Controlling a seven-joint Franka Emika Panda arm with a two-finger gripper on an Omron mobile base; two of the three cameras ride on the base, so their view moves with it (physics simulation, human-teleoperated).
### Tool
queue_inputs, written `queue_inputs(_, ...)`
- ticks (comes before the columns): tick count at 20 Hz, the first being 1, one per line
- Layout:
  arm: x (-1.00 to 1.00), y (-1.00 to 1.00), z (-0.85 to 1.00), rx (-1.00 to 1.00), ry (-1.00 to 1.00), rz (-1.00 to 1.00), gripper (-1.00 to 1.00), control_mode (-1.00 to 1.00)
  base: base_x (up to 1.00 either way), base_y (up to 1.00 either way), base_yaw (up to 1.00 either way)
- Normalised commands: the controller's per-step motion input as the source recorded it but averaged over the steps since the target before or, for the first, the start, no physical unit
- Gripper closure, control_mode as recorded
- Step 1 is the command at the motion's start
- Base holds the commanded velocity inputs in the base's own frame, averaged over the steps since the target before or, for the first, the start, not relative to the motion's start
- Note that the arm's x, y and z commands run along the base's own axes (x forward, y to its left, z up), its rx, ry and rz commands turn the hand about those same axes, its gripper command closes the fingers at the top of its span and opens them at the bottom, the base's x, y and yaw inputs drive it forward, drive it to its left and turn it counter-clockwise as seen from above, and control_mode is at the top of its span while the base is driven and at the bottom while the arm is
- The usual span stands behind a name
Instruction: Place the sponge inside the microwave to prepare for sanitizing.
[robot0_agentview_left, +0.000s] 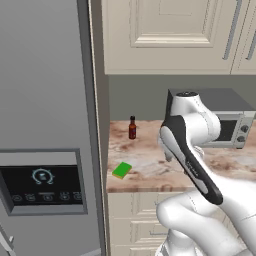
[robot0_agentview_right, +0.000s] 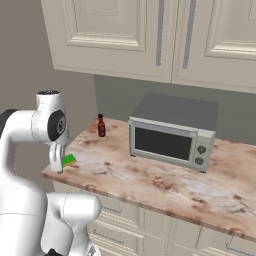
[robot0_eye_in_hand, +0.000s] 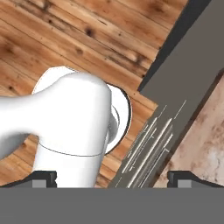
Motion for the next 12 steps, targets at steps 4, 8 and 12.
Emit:
queue_inputs(4,0.23,0.11,0.0,0.0,0.02,0.21,-1.0,-1.0,0.0,0.0,0.0)
queue_inputs(8,0.05,0.08,0.0,0.05,0.0,0.0,-1.0,-1.0,0.0,0.0,0.0)
queue_inputs(12,0.09,0.28,-0.14,0.01,-0.03,0.0,-1.0,-1.0,0.0,0.0,0.0)
